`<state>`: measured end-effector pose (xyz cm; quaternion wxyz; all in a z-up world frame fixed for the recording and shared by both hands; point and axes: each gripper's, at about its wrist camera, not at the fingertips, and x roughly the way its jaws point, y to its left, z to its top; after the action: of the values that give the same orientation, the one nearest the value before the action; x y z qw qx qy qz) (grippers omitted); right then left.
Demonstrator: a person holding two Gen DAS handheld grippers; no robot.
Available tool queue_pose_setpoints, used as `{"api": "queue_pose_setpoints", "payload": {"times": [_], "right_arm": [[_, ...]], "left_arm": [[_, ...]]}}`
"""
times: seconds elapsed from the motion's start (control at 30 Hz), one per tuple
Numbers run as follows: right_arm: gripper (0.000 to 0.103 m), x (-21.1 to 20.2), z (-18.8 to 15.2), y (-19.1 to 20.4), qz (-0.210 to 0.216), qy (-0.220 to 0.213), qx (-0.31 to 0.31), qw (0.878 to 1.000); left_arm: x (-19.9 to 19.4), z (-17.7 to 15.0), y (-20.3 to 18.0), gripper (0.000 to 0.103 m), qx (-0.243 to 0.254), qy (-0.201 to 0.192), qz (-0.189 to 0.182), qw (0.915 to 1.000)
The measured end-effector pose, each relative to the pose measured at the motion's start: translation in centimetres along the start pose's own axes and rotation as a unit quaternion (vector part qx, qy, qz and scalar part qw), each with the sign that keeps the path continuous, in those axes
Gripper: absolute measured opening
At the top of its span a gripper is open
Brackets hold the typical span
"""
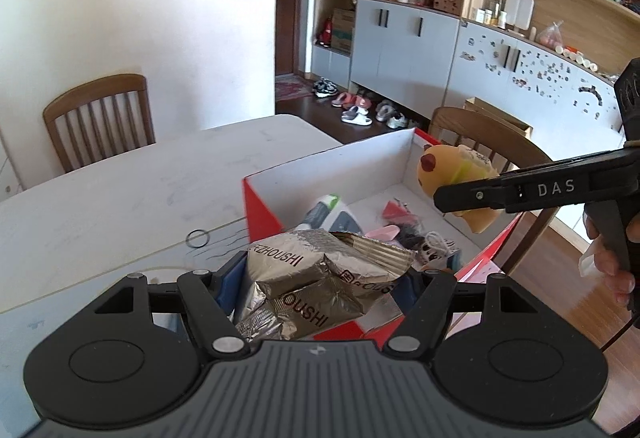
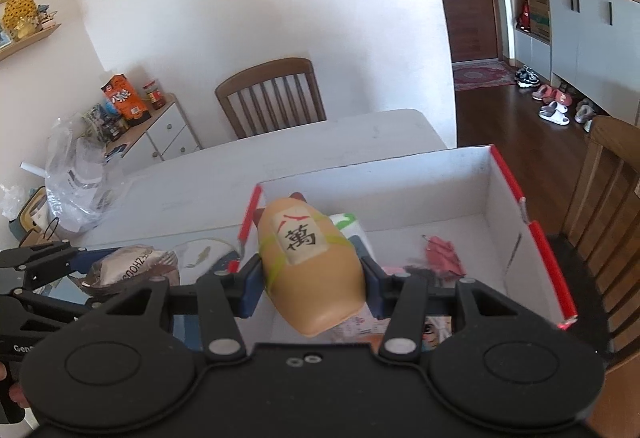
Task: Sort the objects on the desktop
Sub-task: 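Carry the silver bag and yellow bottle over the red box with both tools, then open both tools to drop the silver bag and yellow bottle into the box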
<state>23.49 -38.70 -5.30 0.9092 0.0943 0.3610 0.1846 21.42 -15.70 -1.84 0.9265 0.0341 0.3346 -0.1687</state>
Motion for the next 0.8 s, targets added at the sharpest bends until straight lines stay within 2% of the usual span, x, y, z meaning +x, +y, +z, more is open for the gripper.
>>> {"api": "queue_pose_setpoints", "payload": {"times": [0.3,0.6,0.8], "right_arm": [[0.049,0.9,-0.3,-2.8,-0.032,0.012,0.006,0.999],[0.049,2.8,-1.3,-6.0,-0.065,0.039,0.009,0.997],[0.049,4.8,-1.9,-6.5,-0.074,0.058,-0.007,0.996]], "left_arm": [[3.8,1.8,-2.7,0.071,0.033,0.017,-0.022,0.9991],[8.6,1.9,-4.9,0.071,0.071,0.047,-0.025,0.9961],[11.1,2.0,-5.4,0.071,0.078,0.068,-0.026,0.9943]]}}
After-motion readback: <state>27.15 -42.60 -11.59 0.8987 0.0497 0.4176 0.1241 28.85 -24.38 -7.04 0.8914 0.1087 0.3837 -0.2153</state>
